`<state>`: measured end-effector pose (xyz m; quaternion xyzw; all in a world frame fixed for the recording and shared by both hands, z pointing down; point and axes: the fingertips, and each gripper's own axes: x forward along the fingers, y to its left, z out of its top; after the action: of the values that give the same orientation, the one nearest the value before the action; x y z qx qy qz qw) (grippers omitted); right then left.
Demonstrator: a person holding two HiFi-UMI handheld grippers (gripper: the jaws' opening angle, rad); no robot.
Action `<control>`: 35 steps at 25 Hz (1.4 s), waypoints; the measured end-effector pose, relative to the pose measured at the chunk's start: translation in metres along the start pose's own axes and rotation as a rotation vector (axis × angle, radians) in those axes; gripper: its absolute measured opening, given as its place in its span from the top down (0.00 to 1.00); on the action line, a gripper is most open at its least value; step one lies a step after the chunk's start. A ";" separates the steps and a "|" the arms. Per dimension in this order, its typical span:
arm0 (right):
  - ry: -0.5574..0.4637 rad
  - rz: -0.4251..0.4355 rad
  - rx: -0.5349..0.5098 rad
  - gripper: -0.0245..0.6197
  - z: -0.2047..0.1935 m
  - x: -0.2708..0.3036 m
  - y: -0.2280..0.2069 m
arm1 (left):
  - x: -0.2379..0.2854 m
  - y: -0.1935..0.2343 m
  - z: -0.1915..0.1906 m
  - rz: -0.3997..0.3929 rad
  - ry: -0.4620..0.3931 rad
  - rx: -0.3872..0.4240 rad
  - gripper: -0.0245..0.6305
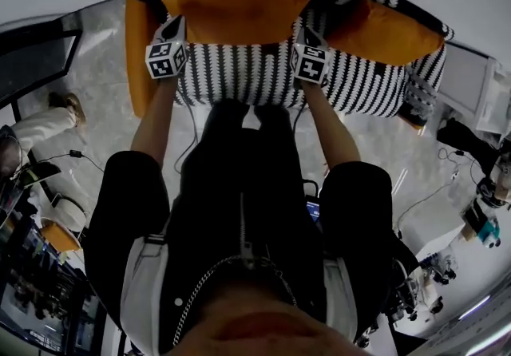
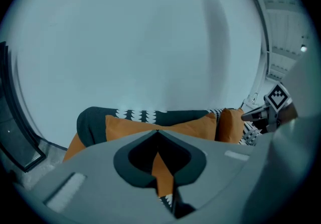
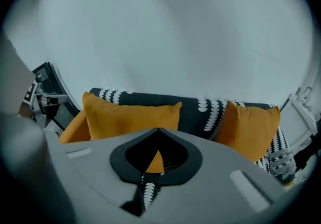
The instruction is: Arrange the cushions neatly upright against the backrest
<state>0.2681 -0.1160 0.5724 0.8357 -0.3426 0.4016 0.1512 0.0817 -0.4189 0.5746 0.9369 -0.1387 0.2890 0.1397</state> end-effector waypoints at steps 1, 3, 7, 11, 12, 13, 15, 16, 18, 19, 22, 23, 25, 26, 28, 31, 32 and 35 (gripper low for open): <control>-0.006 0.009 0.001 0.96 -0.005 -0.010 0.000 | -0.005 -0.013 -0.007 0.000 0.011 0.013 0.95; -0.017 0.030 0.000 0.96 -0.016 -0.030 0.000 | -0.016 -0.040 -0.021 0.004 0.035 0.040 0.95; -0.053 0.086 -0.017 0.96 -0.039 -0.073 -0.002 | -0.047 -0.102 -0.031 -0.007 -0.001 0.050 0.95; -0.110 0.146 -0.029 0.96 -0.066 -0.114 -0.010 | -0.081 -0.167 -0.041 -0.006 -0.056 0.054 0.95; -0.128 0.158 -0.035 0.96 -0.071 -0.126 -0.014 | -0.090 -0.184 -0.041 -0.005 -0.070 0.053 0.95; -0.144 0.168 -0.043 0.96 -0.076 -0.138 -0.016 | -0.100 -0.200 -0.042 -0.001 -0.083 0.052 0.95; -0.174 0.188 -0.058 0.96 -0.085 -0.165 -0.018 | -0.121 -0.228 -0.042 0.011 -0.110 0.050 0.95; -0.188 0.200 -0.061 0.96 -0.089 -0.179 -0.019 | -0.132 -0.242 -0.041 0.013 -0.124 0.047 0.95; -0.217 0.224 -0.059 0.96 -0.095 -0.207 -0.024 | -0.153 -0.273 -0.038 0.004 -0.154 0.047 0.95; -0.232 0.235 -0.057 0.96 -0.097 -0.219 -0.028 | -0.163 -0.288 -0.035 -0.002 -0.170 0.055 0.95; -0.287 0.263 -0.029 0.96 -0.101 -0.254 -0.043 | -0.190 -0.324 -0.030 -0.012 -0.214 0.084 0.95; -0.305 0.267 -0.014 0.96 -0.103 -0.264 -0.049 | -0.198 -0.335 -0.030 -0.016 -0.224 0.087 0.95; -0.330 0.264 0.009 0.96 -0.111 -0.283 -0.060 | -0.212 -0.356 -0.033 -0.029 -0.238 0.080 0.95; -0.338 0.260 0.016 0.96 -0.116 -0.291 -0.062 | -0.220 -0.364 -0.035 -0.037 -0.243 0.078 0.95; -0.353 0.254 0.026 0.96 -0.126 -0.306 -0.057 | -0.238 -0.374 -0.039 -0.051 -0.250 0.081 0.95; -0.378 0.246 0.020 0.96 -0.144 -0.330 -0.043 | -0.265 -0.385 -0.051 -0.058 -0.261 0.099 0.95; -0.387 0.242 0.015 0.96 -0.150 -0.338 -0.040 | -0.273 -0.389 -0.057 -0.059 -0.265 0.105 0.95; -0.412 0.225 -0.002 0.96 -0.175 -0.362 -0.035 | -0.298 -0.403 -0.076 -0.070 -0.280 0.127 0.95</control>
<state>0.0330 0.1645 0.4032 0.8566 -0.4575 0.2364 0.0330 -0.0559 0.0326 0.3892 0.9792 -0.1055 0.1588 0.0692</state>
